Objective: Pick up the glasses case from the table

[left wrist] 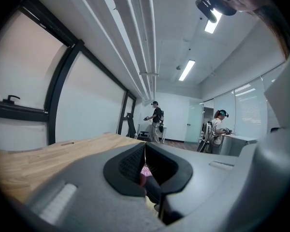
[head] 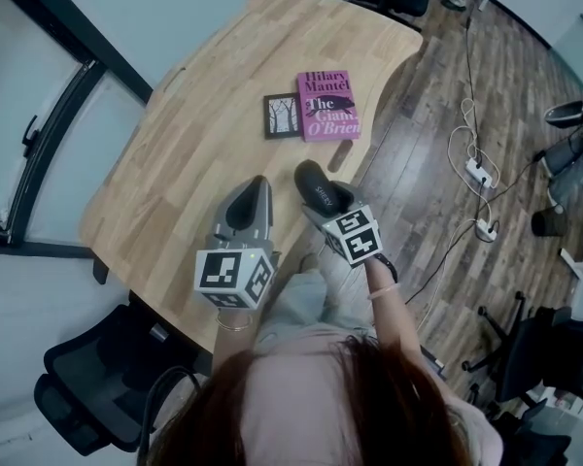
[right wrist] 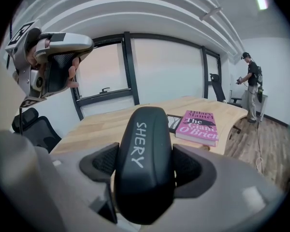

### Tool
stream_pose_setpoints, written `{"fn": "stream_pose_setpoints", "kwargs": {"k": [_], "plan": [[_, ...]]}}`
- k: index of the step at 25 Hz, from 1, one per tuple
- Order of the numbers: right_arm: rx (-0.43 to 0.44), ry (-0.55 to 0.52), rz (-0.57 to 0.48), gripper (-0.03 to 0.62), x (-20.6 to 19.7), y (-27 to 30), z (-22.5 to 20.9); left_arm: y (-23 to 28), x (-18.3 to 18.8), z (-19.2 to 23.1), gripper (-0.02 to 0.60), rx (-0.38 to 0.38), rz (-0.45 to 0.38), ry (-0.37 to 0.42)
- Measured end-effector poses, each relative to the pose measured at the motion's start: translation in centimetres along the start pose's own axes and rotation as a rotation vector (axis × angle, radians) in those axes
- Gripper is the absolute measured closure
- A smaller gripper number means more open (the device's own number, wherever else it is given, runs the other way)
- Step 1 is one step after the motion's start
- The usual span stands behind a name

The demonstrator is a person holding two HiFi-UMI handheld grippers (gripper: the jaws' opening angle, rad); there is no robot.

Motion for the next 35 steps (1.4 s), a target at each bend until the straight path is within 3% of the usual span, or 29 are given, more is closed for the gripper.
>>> {"fn": "stream_pose_setpoints", "kwargs": {"k": [26,35], "plan": [[-0.052,0.054,-0.225,0.247,0.5,-10.5,0.4,-5.2,0.5,-8.5,0.571,-0.034,-0.042,0.046],[-0.071,0.014,-0.268,0.247,0.8,-14.9,0.7,-7.3,1.0,-11.3,0.571,-0.039,-0.062,0.069]]}}
Point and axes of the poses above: the fingertips, and each gripper's own axes: y forward along the fingers, z to its left, x out of its top, the point moved 5 cm from there along -y, backward along the fingers, and after that the axes turned 1 degree about x, right-handed, at the moved point
